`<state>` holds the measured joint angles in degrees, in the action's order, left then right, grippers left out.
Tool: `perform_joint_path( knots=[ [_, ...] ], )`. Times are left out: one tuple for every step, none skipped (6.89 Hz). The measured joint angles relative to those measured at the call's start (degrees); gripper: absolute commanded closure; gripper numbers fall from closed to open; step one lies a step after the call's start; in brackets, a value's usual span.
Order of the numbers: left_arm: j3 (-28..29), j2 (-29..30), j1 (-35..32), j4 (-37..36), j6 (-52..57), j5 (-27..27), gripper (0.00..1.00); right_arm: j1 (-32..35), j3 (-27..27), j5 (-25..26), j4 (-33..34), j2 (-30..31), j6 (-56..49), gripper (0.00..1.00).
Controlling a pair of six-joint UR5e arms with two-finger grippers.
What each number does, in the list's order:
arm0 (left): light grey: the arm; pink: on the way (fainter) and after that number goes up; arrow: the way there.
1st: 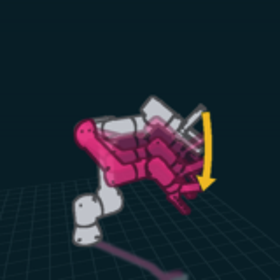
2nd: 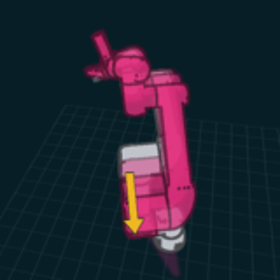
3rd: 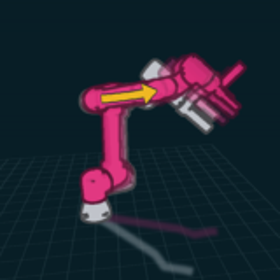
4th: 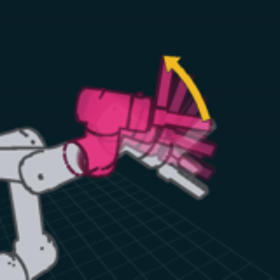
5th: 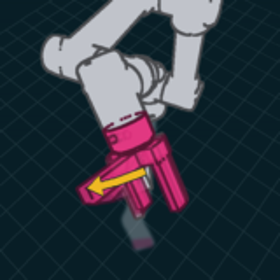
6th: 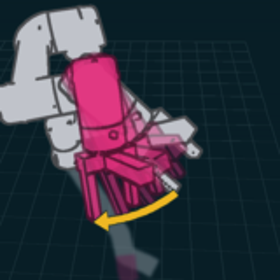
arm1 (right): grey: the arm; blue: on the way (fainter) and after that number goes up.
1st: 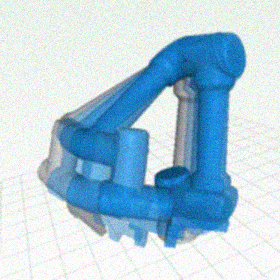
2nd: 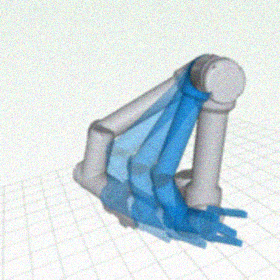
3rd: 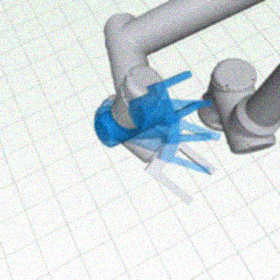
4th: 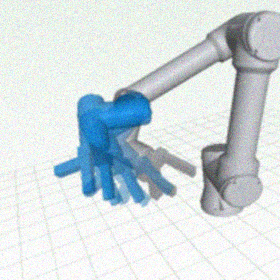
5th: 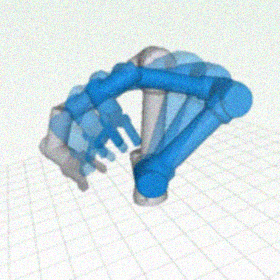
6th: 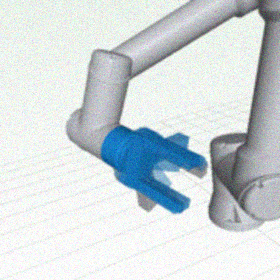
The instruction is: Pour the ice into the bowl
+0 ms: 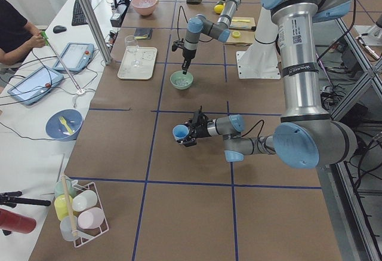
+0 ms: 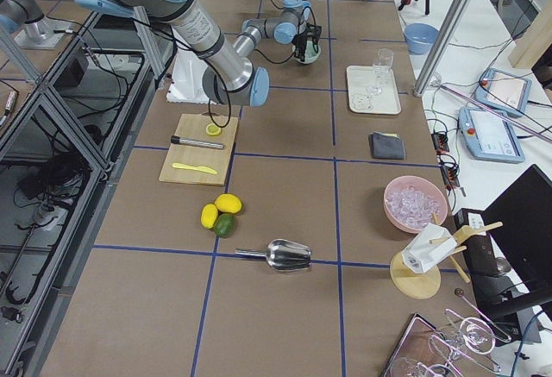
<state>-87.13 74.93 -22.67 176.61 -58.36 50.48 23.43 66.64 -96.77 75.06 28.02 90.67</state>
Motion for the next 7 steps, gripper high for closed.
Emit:
perform_joint_path(
  knots=[
    [-0.8, -0.8, 0.0, 0.0, 0.0, 0.1, 0.0, 0.0, 0.2, 0.0, 0.0, -0.1, 0.0, 1.0],
    [-1.9, -1.1, 0.0, 0.0, 0.0, 0.4, 0.0, 0.0, 0.4, 0.0, 0.0, -0.1, 0.0, 1.0],
    [-3.3, -1.6, -0.1, -0.1, 0.0, 1.2, 0.0, 0.0, 0.6, 0.0, 0.0, -0.2, 0.1, 1.0],
    [-4.8, -2.1, -0.1, -0.4, 0.0, 1.8, 0.0, 0.1, 0.9, 0.0, 0.0, -0.2, 0.1, 1.0],
    [-6.0, -2.3, -0.2, -0.7, 0.1, 2.3, 0.0, 0.3, 1.5, -0.1, 0.1, -0.1, 0.1, 1.0],
    [-7.2, -2.5, -1.1, -1.1, 1.2, 3.7, 0.0, 0.9, 2.5, -0.4, 0.4, 0.0, 0.1, 1.0],
    [-8.6, -2.6, -3.2, -1.4, 3.7, 6.1, 0.0, 1.6, 4.3, -0.9, 1.5, 0.3, 0.0, 1.0]
  ],
)
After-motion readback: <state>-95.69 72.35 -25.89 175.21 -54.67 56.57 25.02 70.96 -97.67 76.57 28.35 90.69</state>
